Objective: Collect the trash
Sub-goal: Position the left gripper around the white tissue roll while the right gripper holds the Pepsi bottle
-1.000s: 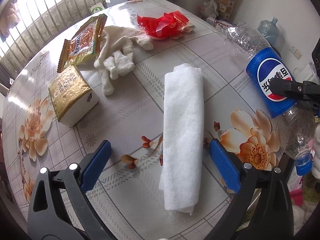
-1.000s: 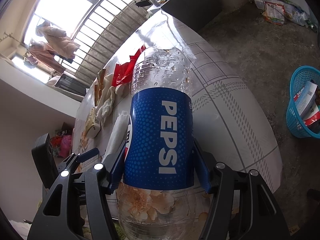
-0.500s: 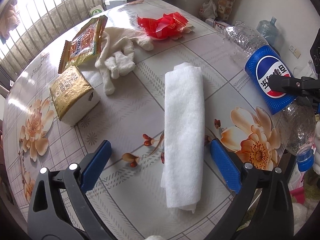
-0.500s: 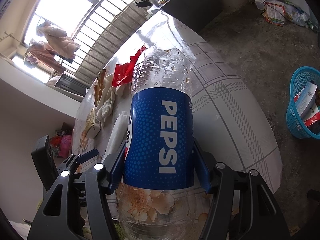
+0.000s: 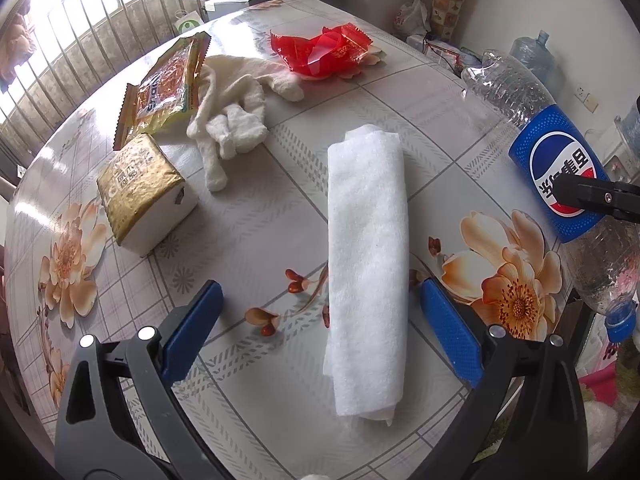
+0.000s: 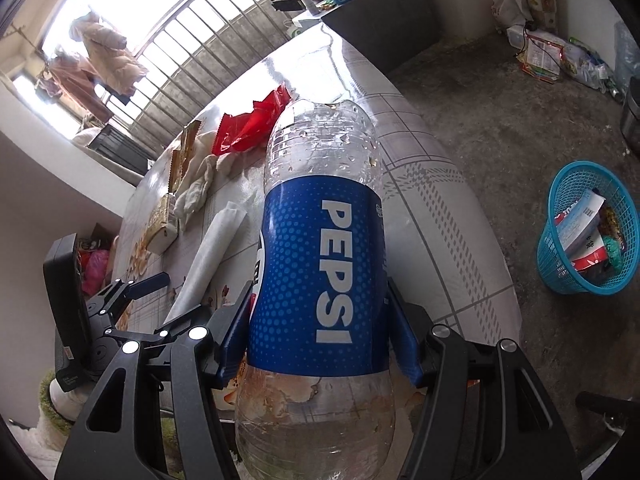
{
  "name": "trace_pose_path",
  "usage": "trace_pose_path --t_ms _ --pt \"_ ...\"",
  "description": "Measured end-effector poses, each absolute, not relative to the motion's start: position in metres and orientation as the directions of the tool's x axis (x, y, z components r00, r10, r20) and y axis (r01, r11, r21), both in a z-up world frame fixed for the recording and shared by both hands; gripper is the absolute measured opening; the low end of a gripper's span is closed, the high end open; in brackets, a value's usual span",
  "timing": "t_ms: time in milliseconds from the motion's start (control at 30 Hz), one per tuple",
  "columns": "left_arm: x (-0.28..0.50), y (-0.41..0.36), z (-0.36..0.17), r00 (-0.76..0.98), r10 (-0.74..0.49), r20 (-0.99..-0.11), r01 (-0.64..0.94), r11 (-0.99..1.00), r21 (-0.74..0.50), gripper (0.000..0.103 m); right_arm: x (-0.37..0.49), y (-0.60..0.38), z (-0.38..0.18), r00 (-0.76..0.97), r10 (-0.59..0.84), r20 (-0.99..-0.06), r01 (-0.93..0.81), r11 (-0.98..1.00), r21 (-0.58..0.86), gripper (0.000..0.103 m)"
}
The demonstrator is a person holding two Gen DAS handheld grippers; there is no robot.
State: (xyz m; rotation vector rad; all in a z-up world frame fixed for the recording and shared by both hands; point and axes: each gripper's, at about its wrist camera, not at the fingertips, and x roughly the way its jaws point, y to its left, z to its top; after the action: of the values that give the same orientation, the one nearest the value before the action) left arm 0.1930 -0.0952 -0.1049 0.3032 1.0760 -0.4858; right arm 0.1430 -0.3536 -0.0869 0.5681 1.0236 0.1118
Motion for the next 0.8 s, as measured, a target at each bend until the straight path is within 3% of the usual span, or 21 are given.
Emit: trace_pose_path --t_ms 800 --pt "0.184 -0.108 -0.087 0.437 -0.264 -0.860 0.574 0.818 0.040 0.093 0.143 -0.358 -0.090 0.531 0.372 -0.761 0.183 0.827 0.532 0.060"
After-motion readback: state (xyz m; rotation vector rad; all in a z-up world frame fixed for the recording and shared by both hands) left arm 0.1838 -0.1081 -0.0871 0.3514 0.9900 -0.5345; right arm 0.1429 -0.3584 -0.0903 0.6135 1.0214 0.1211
